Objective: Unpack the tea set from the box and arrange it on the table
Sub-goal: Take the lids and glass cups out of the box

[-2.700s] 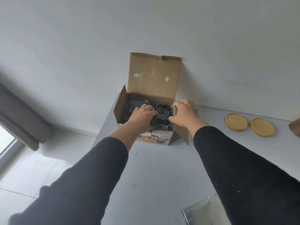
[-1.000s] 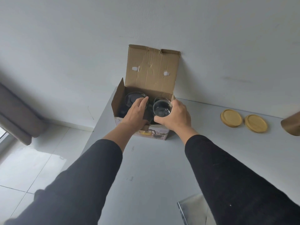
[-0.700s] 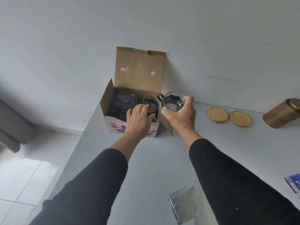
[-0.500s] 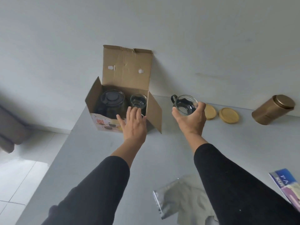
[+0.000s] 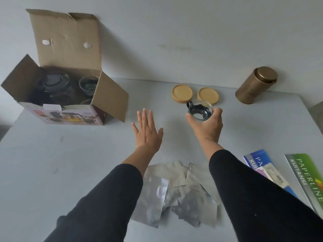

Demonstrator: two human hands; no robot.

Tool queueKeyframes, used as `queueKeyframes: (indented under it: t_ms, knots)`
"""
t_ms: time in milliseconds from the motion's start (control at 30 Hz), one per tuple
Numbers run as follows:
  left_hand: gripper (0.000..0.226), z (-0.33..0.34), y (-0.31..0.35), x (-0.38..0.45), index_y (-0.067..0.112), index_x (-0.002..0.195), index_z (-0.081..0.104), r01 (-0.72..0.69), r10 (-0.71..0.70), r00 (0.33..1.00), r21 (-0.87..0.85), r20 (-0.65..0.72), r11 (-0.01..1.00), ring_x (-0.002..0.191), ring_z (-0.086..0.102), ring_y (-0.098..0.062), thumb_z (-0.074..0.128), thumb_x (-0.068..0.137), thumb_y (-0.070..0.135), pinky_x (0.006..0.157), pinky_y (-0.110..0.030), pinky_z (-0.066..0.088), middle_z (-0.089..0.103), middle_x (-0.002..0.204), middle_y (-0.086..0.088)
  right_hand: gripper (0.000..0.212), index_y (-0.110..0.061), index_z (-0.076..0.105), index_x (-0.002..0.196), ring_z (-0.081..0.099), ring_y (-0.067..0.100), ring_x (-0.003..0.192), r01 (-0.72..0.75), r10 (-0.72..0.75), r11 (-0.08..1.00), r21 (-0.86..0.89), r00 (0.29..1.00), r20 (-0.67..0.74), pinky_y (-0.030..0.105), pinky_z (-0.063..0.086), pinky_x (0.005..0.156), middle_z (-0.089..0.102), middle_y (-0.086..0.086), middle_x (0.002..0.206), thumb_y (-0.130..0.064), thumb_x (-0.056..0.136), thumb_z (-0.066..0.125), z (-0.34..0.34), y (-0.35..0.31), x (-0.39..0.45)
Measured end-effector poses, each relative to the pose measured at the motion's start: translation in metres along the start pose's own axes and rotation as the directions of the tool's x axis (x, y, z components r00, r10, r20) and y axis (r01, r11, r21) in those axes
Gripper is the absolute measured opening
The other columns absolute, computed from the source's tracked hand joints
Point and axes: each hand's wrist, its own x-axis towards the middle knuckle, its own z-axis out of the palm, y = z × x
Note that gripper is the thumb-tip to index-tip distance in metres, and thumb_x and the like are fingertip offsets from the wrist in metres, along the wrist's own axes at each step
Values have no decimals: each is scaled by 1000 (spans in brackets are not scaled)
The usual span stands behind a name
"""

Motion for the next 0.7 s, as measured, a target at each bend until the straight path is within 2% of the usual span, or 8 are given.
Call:
queueKeyframes:
  t_ms: [133,333,567,700]
  knots:
    - [73,22,22,9,15,151,-12,-11,10,999,28,46,1000,145,-22,-24,22,99,52,116,-48,-8,-19,158,-4,72,-8,47,105,58,24,94,-43,42,999,-33,999,-14,27,46,80,60,7,107,-42,56,86,-7,31,16]
    - [76,54,39,21,17,151,-11,11,-10,999,-29,44,1000,145,-21,-18,22,96,58,117,-46,-11,-16,159,0,71,-8,48,104,58,25,95,-102,101,993,-51,994,-31,28,46,80,60,7,107,-43,55,86,-6,68,40]
    - [78,63,41,24,19,152,-9,22,-22,1000,22,1,1000,146,-18,-16,17,93,63,118,-46,-10,-14,160,1,73,-11,47,105,60,27,97,-150,149,987,-54,988,-28,36,52,82,62,7,107,-48,54,84,2,85,57]
    - [78,64,41,24,20,152,-8,25,-25,1000,17,-14,1000,146,-18,-16,18,93,63,118,-45,-11,-12,160,2,77,-8,48,110,55,29,102,-173,172,982,-71,985,-19,35,47,82,61,11,110,-48,55,84,6,86,62]
